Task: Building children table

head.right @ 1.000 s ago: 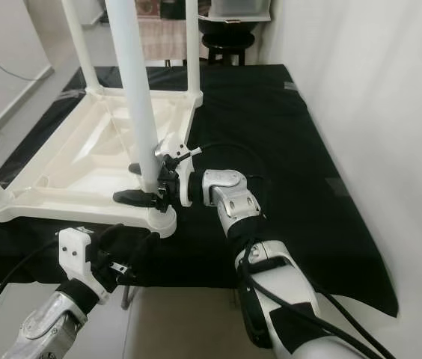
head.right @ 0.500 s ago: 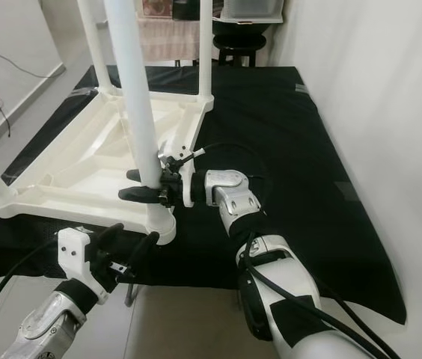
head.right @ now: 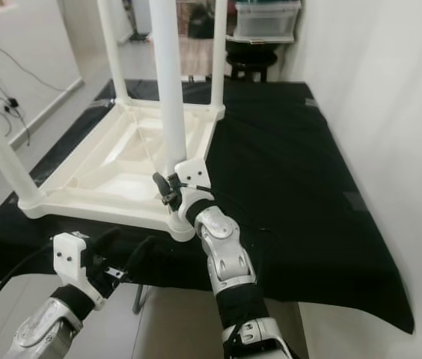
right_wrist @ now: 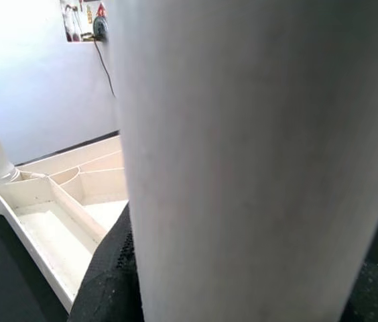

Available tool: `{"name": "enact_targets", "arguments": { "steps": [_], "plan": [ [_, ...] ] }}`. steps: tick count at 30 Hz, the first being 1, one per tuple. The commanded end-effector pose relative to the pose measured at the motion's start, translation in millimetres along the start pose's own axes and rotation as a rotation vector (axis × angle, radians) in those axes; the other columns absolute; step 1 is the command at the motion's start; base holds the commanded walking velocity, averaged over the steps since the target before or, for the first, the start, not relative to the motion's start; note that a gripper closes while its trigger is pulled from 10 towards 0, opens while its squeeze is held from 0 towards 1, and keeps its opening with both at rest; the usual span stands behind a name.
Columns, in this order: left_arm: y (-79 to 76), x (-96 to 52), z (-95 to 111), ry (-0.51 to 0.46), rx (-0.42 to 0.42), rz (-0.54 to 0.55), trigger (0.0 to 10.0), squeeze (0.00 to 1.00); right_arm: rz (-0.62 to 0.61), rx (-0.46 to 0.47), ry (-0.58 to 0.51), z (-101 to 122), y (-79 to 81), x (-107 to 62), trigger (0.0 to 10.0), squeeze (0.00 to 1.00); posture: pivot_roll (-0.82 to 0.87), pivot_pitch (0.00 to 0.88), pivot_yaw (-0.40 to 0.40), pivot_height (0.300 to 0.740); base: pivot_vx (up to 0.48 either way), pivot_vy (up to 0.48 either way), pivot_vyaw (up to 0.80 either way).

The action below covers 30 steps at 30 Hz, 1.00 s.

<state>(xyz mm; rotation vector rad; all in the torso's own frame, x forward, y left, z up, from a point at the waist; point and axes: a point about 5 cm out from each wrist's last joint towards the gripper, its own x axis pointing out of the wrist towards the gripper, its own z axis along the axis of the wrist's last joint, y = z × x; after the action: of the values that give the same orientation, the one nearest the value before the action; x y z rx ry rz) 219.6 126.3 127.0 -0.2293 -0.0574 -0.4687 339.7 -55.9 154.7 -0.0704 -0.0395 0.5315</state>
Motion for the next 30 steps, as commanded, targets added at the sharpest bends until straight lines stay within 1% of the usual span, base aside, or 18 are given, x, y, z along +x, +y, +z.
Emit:
{"name": "enact_targets", "arguments": {
  "steps": [1,2,3,5,6,7,9,11,12,13,14,16,17,20,27,28,29,30],
  "plan": [
    [0.1,0.3,-1.9,0.013,-0.012,-0.005,10.0,0.0,-0.002,0.024,0.134,-28.9,9.8,1.3,10.0,0.0,0.01,0.083,0.012,0.74,0.0,0.0,0.0],
    [0.4,0.4,-1.9,0.011,-0.013,-0.001,10.0,0.0,-0.003,0.023,0.125,-26.8,9.1,3.9,10.0,0.0,0.01,0.082,0.01,0.74,0.0,0.0,0.0],
    [0.6,1.4,-1.8,0.008,-0.012,0.001,10.0,0.0,0.095,0.021,0.082,-16.8,11.3,11.1,10.0,1.0,0.01,0.077,0.009,0.74,0.0,0.0,0.0],
    [0.6,1.4,-1.8,0.008,-0.012,0.001,10.0,0.0,0.095,0.021,0.082,-16.8,11.3,11.1,10.0,1.0,0.01,0.077,0.009,0.74,0.0,0.0,0.0],
    [0.7,1.7,-1.8,0.008,-0.012,-0.001,10.0,0.0,0.138,0.029,0.063,-12.0,12.5,13.7,10.0,1.0,0.01,0.077,0.009,0.74,0.0,0.0,0.0],
    [0.8,2.4,-2.2,0.01,-0.013,-0.002,10.0,0.0,0.229,0.055,0.026,6.5,14.6,17.6,10.0,1.0,0.01,0.07,0.011,0.74,0.0,0.0,0.0],
    [0.8,2.6,-2.3,0.01,-0.013,-0.003,10.0,0.0,0.245,0.059,0.021,10.6,15.2,17.8,10.0,1.0,0.01,0.07,0.011,0.74,0.0,0.0,0.0],
    [1.1,3.2,-2.5,0.011,-0.013,-0.003,10.0,0.0,0.306,0.069,0.0,19.5,9.8,23.3,10.0,1.0,0.01,0.068,0.01,0.74,0.0,0.0,0.0],
    [1.2,3.6,-2.6,0.01,-0.013,-0.004,10.0,0.0,0.416,0.05,0.005,23.2,9.2,25.0,10.0,0.73,0.01,0.064,0.008,0.74,0.0,0.0,0.0],
    [1.3,3.9,-2.6,0.01,-0.013,-0.004,10.0,0.0,0.494,0.036,0.011,25.4,8.8,25.4,10.0,0.73,0.01,0.064,0.008,0.74,0.0,0.0,0.0],
    [1.3,4.2,-2.8,0.01,-0.013,-0.004,10.0,0.0,0.618,0.011,0.007,28.2,9.9,23.2,10.0,0.0,0.02,0.062,0.006,0.74,0.0,0.0,0.0],
    [1.3,4.4,-2.9,0.009,-0.013,-0.004,10.0,0.0,0.738,-0.015,0.0,30.7,10.4,20.3,10.0,0.0,0.02,0.062,0.006,0.74,0.0,0.0,0.0],
    [1.3,4.5,-2.9,0.009,-0.012,-0.003,10.0,0.0,0.805,-0.017,0.0,34.9,6.3,20.8,10.0,0.0,0.02,0.061,0.004,0.74,0.0,0.0,0.0],
    [1.1,4.7,-3.0,0.007,-0.011,-0.001,10.0,0.0,0.898,-0.02,0.016,41.7,-0.8,22.4,10.0,0.0,0.03,0.06,0.003,0.74,0.0,0.0,0.0],
    [0.7,4.8,-3.4,0.008,-0.011,-0.001,10.0,0.0,0.926,0.025,0.047,45.4,-3.7,28.0,10.0,0.0,0.03,0.059,0.005,0.74,0.0,0.0,0.0],
    [0.6,4.8,-3.6,0.008,-0.012,-0.001,10.0,0.0,0.926,0.031,0.055,44.0,-4.0,28.5,3.3,0.0,0.03,0.058,0.004,0.74,0.0,0.0,0.0],
    [0.4,4.6,-3.8,0.009,-0.012,-0.002,10.0,0.0,0.926,0.034,0.067,42.1,-4.3,28.7,0.0,0.0,0.03,0.057,0.005,0.74,0.0,0.0,0.0],
    [0.4,4.6,-3.8,0.009,-0.012,-0.002,10.0,0.0,0.926,0.034,0.067,42.1,-4.3,28.7,0.0,0.0,0.03,0.057,0.005,0.74,0.0,0.0,0.0]
  ]
}}
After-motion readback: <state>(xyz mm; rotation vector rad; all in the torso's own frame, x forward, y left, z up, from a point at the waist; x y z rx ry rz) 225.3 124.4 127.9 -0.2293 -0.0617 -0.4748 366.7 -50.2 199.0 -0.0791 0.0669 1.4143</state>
